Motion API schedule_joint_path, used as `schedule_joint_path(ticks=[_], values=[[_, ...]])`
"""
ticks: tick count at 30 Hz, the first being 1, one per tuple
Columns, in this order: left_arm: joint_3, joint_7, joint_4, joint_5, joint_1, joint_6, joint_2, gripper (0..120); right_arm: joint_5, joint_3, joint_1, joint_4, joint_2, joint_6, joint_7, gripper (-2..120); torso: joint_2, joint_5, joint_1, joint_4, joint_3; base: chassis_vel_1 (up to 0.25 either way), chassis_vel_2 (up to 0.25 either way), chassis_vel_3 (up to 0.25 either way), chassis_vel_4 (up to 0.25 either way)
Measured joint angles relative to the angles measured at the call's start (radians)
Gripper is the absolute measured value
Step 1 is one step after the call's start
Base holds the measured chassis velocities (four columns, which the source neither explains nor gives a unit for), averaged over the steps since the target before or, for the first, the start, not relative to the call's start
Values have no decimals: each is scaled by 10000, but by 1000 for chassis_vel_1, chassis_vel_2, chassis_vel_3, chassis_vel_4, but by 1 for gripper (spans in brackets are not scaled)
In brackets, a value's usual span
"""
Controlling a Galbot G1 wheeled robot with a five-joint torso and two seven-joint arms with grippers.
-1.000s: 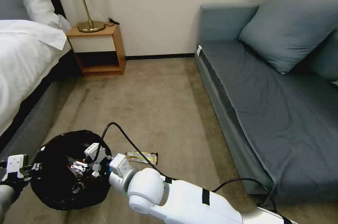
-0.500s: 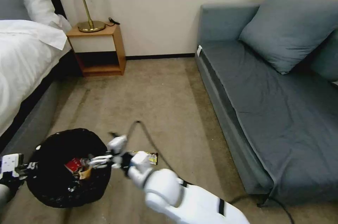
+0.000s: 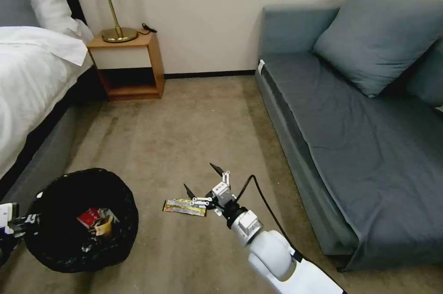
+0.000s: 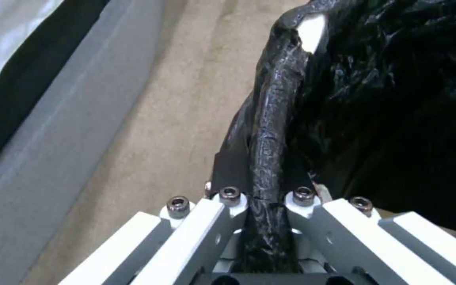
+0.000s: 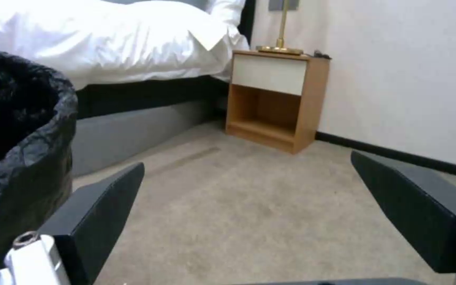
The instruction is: Pick up the trash bin, then pick up the garbage on the floor and place it into the trash bin.
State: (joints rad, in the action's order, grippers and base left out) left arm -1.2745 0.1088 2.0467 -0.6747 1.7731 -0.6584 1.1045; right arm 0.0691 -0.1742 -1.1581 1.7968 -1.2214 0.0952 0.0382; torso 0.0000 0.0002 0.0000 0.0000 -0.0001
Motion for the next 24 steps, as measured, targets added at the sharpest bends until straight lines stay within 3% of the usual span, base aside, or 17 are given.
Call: schedule_joint_path(ticks=[24], values=[[22, 0, -84, 4, -130, 0, -223, 3, -148, -228, -268, -294, 101, -68, -99, 100, 0, -2, 0, -2, 0, -96, 98, 96, -99]])
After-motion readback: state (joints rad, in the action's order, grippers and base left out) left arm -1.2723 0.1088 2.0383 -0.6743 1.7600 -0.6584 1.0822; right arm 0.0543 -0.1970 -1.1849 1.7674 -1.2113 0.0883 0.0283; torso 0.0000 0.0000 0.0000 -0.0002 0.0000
